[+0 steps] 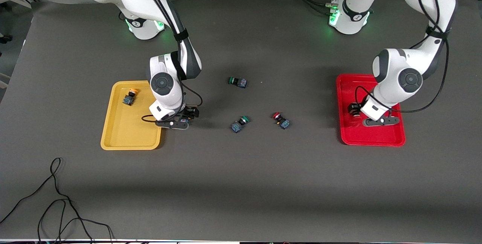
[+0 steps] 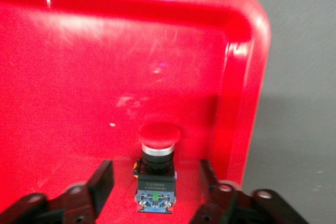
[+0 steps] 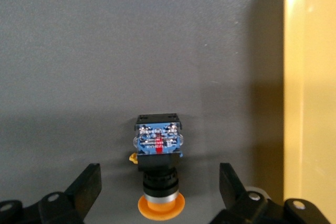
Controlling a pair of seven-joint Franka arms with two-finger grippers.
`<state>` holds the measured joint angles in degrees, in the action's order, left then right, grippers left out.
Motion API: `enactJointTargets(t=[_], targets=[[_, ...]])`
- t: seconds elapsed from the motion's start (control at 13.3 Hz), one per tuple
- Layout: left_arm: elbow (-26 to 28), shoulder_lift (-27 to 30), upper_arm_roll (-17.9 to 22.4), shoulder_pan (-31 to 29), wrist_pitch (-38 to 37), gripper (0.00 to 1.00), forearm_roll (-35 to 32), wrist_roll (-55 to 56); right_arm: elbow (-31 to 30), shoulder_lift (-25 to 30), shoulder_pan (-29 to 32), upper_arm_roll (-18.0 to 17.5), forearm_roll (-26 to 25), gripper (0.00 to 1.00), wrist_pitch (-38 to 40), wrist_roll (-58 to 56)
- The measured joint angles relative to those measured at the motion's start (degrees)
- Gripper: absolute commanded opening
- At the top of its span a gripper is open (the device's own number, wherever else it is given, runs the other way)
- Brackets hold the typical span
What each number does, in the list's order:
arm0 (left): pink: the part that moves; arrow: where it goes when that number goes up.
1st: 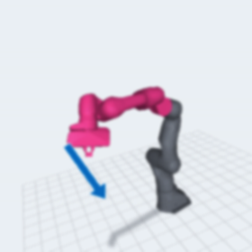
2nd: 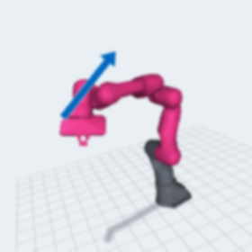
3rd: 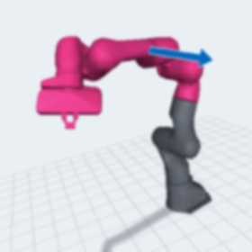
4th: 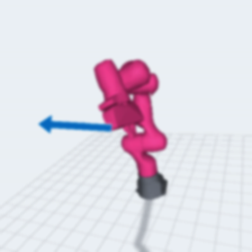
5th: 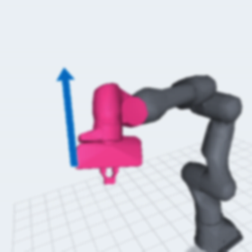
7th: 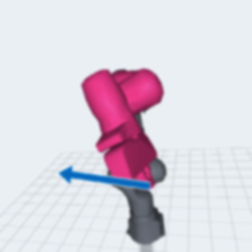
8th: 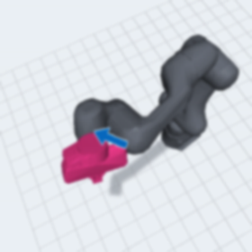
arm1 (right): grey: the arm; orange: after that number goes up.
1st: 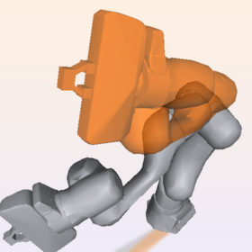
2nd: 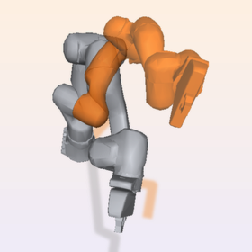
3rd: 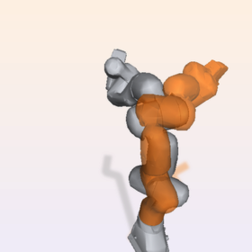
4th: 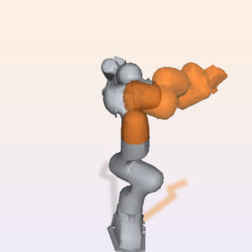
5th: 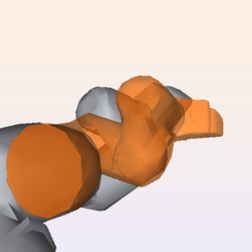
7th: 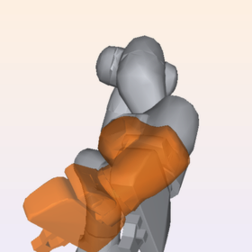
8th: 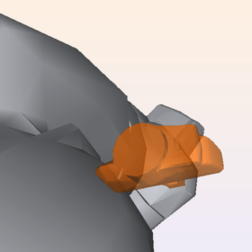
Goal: Place red and yellow buttons in trays
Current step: 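Lower the red button into the red tray with the left gripper and release, then grasp the second orange button with the right gripper while the left gripper reaches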
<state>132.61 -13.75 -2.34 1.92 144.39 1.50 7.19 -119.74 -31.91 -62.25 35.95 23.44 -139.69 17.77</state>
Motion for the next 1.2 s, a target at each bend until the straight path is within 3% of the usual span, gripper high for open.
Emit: enactJointTargets(t=[0.15, 0.23, 0.3, 0.45, 0.68, 0.9, 1.2], targets=[[-2.96, 4.02, -0.01, 0.00, -7.58, 1.00, -0.07, 0.00, 0.01, -1.06, 0.51, 0.01, 5.33, 0.81, 0.00, -5.42], [-5.49, 6.63, -0.04, 0.00, -13.79, 1.00, -0.08, 0.00, 0.01, -1.67, 0.67, 0.04, 7.14, 0.67, -0.02, -7.49], [-8.71, 9.01, -0.15, 0.01, -20.44, 1.00, -0.02, 0.00, 0.02, -2.14, 0.73, 0.04, 7.84, 0.51, -0.04, -8.30], [-16.52, 12.11, -0.78, 0.21, -32.87, 1.00, 0.31, 0.71, 0.20, -2.57, 0.72, 0.03, 7.98, 0.32, -0.09, -8.52], [-22.19, 12.32, -2.63, 2.86, -37.36, 1.00, 1.72, 10.28, 0.92, -2.62, 0.72, 0.18, 8.01, 0.29, -0.09, -8.52], [-24.48, 10.11, -4.38, 9.89, -36.95, 1.00, 2.60, 28.92, 2.67, -1.49, 0.69, 2.54, 8.31, 0.29, 0.74, -8.52], [-32.20, 1.06, -4.79, 19.22, -34.51, 1.00, 2.59, 51.63, 6.55, 5.40, 0.76, 13.15, 8.33, 0.29, 13.51, -11.68]])
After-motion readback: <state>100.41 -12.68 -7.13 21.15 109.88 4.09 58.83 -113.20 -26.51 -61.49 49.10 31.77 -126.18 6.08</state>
